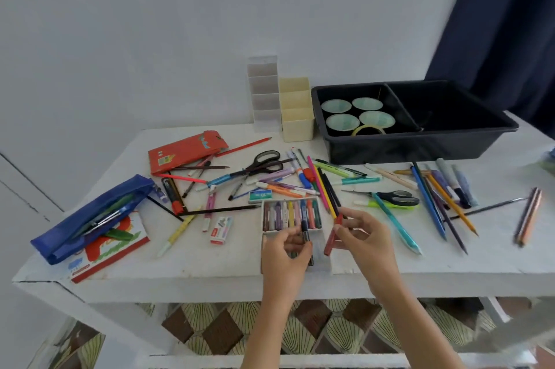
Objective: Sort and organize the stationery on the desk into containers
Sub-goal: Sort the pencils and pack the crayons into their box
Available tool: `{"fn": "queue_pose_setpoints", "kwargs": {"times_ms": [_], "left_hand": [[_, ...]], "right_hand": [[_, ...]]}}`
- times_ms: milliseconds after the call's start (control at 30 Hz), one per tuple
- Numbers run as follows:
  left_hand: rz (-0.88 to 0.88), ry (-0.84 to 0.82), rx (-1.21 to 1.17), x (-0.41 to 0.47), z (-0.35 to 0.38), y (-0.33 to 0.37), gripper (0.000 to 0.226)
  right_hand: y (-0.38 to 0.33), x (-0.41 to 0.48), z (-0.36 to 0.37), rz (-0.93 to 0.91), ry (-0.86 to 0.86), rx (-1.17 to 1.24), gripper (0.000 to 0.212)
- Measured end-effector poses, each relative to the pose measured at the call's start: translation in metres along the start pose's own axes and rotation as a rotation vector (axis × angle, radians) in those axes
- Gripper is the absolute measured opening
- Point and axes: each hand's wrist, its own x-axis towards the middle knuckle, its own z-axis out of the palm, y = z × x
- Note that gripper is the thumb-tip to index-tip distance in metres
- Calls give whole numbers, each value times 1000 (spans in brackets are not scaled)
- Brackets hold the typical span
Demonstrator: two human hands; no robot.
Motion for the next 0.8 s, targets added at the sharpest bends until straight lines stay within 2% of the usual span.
{"fn": "queue_pose_setpoints", "kwargs": {"times_ms": [200,467,700,800], "left_hand": [[87,81,210,-8,9,0,33],[139,35,307,-8,13,-3,27],[108,-1,545,-10,20,-5,32],[109,-12,608,-11,21,-6,33]], "right_hand": [[10,-13,4,-102,-113,-123,36],[16,-25,12,-289,-85,-311,37],[22,-28,17,-281,-147,-450,59],[26,-32,22,-337,-123,-588,58]]}}
